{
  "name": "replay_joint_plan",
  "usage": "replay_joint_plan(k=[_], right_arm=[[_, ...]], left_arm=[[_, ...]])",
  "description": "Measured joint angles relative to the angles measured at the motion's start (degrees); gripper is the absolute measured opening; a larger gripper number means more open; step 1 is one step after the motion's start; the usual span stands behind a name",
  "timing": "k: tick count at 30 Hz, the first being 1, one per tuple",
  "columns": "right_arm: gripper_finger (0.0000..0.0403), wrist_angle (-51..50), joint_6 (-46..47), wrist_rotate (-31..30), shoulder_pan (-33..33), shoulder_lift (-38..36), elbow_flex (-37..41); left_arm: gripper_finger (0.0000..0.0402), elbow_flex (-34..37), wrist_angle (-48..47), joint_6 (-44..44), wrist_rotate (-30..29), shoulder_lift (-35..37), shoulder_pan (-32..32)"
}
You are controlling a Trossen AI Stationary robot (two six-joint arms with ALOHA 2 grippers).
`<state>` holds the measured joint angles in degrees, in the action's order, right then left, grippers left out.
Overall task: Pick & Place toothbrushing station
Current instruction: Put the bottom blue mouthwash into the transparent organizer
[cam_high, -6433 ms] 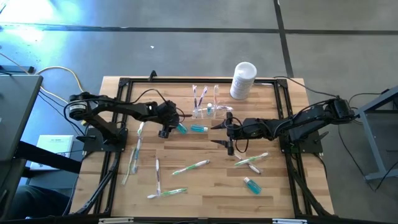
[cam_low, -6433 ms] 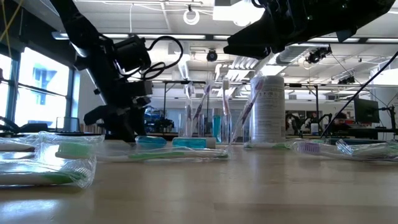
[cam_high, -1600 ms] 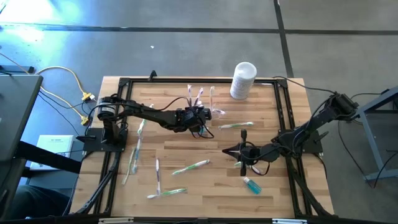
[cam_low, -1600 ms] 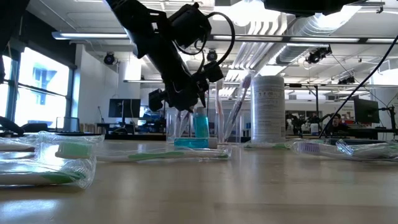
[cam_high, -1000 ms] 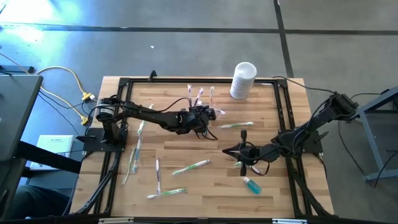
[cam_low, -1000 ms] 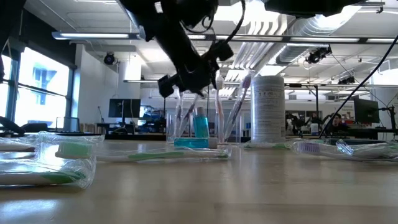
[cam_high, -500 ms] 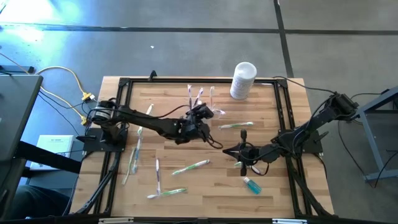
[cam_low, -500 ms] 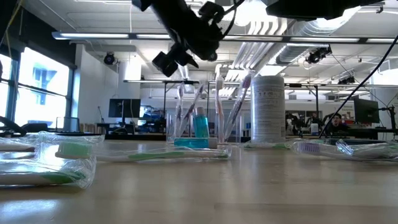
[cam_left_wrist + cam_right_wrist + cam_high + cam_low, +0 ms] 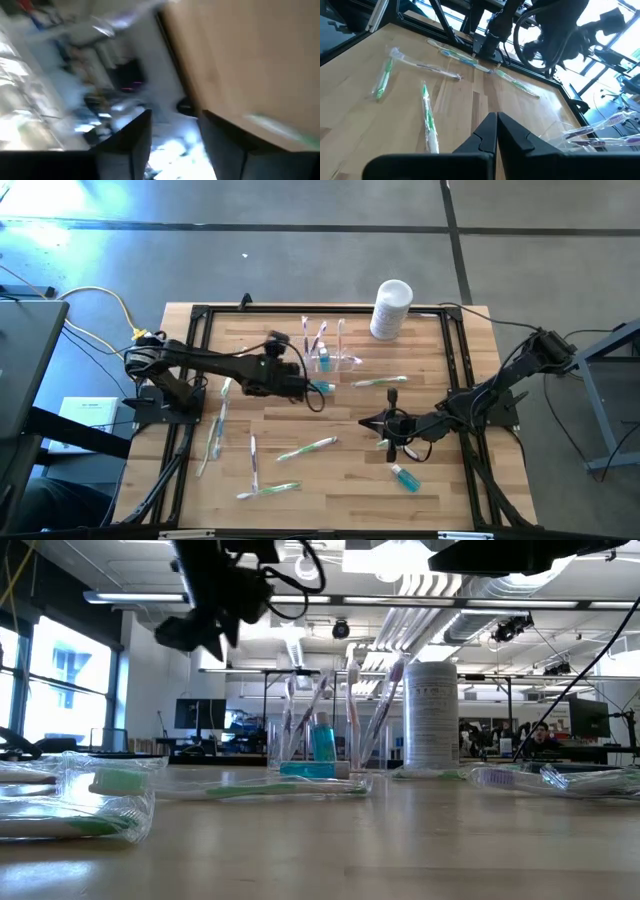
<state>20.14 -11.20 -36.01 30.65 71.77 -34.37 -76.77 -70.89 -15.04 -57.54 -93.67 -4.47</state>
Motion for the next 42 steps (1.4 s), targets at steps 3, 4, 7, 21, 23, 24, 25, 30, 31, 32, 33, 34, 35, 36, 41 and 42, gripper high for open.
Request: replay_joint_plan(k=[3, 4, 7, 21, 23, 24, 25, 30, 31, 32, 33, 34, 35, 36, 41, 42], right_arm=[[0.0004, -0.19, 0.0, -0.06, 0.0, 0.0, 0.0], [0.0004, -0.29, 0.13, -0.06, 0.0, 0.0, 0.0], [0.0004, -1.3, 2.02, -0.05, 0.0, 0.0, -0.01], [0.0004, -27.23, 25.51, 8.65, 1.99, -1.56, -4.18], [0.0004, -36.76, 32.16, 11.24, 1.88, -2.3, -8.77], [0.0004, -40.75, 35.87, 11.96, 1.82, -2.38, -10.71], [0.0004, -44.3, 39.7, 12.61, 1.73, -2.38, -12.73], [0.0004, -51.75, 47.3, 19.03, 1.4, -2.38, -20.16], [0.0004, -52.07, 47.75, 20.24, 1.04, -2.37, -20.88], [0.0004, -52.29, 48.78, 21.36, 0.53, -2.34, -21.42], [0.0004, -52.55, 50.39, 22.76, -0.13, -2.34, -21.71], [0.0004, -52.91, 52.45, 24.37, -0.88, -2.34, -21.85], [0.0004, -53.31, 54.75, 26.18, -1.56, -2.34, -21.88], [0.0004, -54.07, 57.32, 27.67, -2.19, -2.34, -21.88], [0.0004, -59.24, 70.1, 33.75, -4.28, -0.49, -21.86], [0.0004, -59.71, 71.97, 34.51, -4.49, -0.01, -21.82]], left_arm=[[0.0161, 0.95, -3.03, 9.08, 12.13, 1.54, -0.02], [0.0161, 1.74, -2.68, 10.05, 16.03, 2.02, -0.02], [0.0161, 5.0, -1.96, 10.41, 26.94, 3.03, -0.03], [0.0161, 25.19, 14.59, 7.54, 34.88, 3.0, -0.02], [0.0161, 27.21, 16.83, 7.33, 35.39, 3.0, -0.02], [0.0161, 28.03, 17.83, 7.41, 35.51, 3.0, -0.02], [0.0161, 28.69, 18.39, 7.75, 35.65, 3.0, -0.02], [0.0161, 30.23, 21.53, 7.79, 38.4, 3.04, -0.02], [0.0161, 30.32, 21.87, 7.77, 38.56, 3.08, -0.02], [0.0161, 30.32, 21.98, 7.77, 38.64, 3.09, 0.0], [0.0161, 30.34, 22.06, 7.77, 38.56, 3.09, -0.02], [0.0161, 30.34, 22.12, 7.77, 38.54, 3.09, -0.02], [0.0161, 30.36, 22.18, 7.77, 38.53, 3.09, -0.01], [0.0161, 30.36, 22.23, 7.77, 38.53, 3.09, 0.0], [0.0161, 30.36, 22.73, 7.77, 38.53, 3.09, -0.02], [0.0161, 30.36, 22.77, 7.7, 38.53, 3.09, -0.02]])
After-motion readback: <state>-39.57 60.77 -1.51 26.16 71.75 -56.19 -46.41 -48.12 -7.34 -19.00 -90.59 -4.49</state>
